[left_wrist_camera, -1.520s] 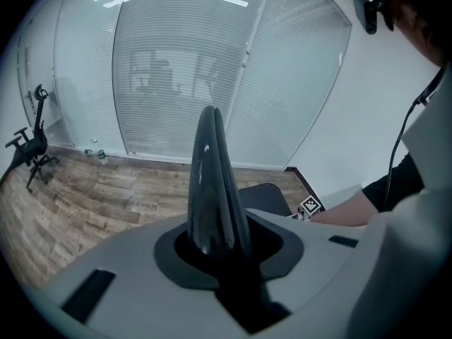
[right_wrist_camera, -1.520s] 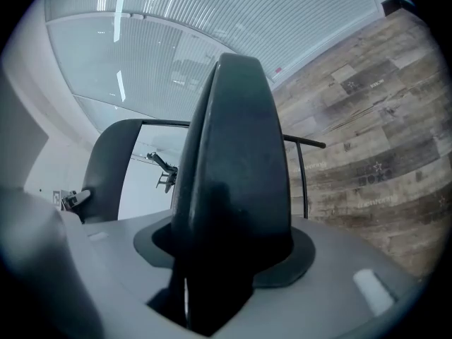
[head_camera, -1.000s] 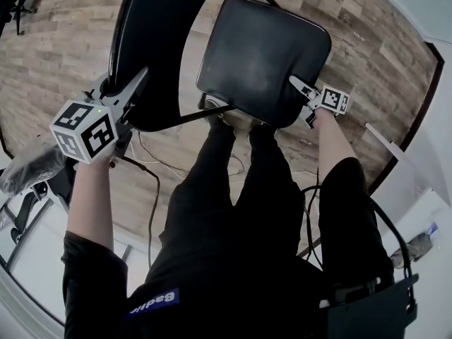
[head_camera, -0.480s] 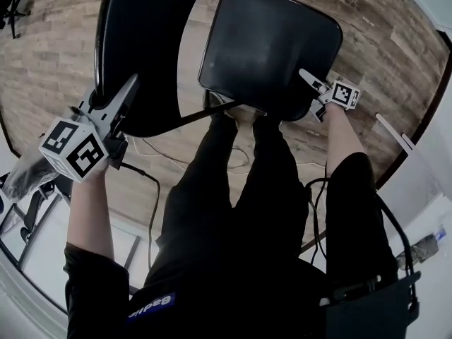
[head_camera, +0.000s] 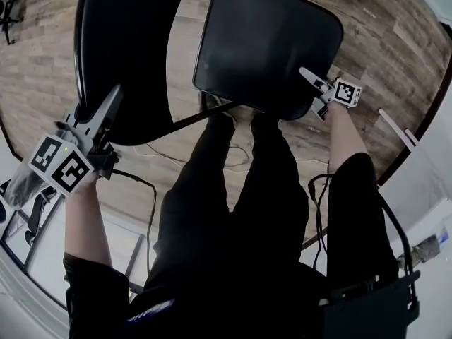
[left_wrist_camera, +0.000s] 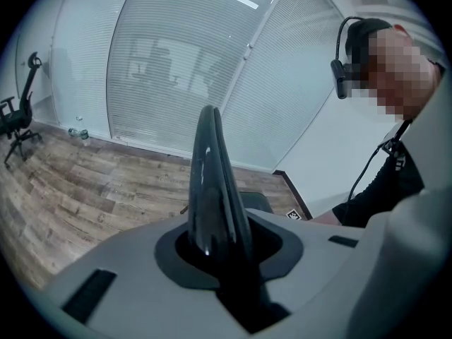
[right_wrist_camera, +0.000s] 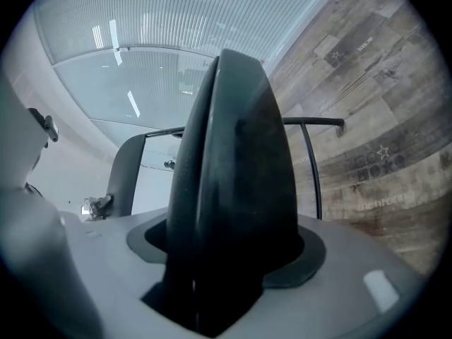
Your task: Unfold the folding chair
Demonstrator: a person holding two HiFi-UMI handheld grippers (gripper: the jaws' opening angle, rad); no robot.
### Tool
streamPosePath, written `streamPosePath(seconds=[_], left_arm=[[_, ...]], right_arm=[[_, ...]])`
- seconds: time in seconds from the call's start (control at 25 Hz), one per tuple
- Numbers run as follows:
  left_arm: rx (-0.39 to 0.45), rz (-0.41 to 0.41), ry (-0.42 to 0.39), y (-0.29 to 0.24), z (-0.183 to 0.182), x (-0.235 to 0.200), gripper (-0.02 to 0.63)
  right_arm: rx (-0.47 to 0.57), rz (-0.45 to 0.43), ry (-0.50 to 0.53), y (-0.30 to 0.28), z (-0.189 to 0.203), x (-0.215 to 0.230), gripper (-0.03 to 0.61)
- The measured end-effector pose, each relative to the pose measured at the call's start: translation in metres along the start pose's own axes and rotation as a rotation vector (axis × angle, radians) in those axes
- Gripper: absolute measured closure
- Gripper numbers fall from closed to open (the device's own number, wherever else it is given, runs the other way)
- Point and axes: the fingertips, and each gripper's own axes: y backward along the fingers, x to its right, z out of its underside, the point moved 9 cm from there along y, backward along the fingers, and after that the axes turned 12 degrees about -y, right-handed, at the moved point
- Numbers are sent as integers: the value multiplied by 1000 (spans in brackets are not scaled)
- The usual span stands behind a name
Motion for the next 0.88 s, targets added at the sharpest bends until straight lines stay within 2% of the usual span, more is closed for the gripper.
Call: streamPosePath(seconds=[0.2,0.24,0.28,0.36,0.4,0.64,0.72,0.88], left_arm=[[0,-5,-2,1,-1,0,523],[-1,-10,-4,1,-2,0,523],[-2,-16,-4,2,-3,1,522],[-5,-23,-5,1,-5,4,520],[-6,-24,-5,-2,-6,5,520],[3,11,20,-19,-16,6,509],[25,21,23,-15,-21,3,506],[8,22,37,-8,-24,2,497]], right_arm=[[-1,-28,-10,-2,0,-2,250],[14,-11,-4,-2,0,-4,248],[38,36,3,1,1,-4,240],[97,174,26,11,2,-1,121],[122,223,31,15,3,0,107],[201,400,88,40,-10,-13,109],[253,431,81,55,-10,-27,109],[324,459,40,88,8,-59,109]])
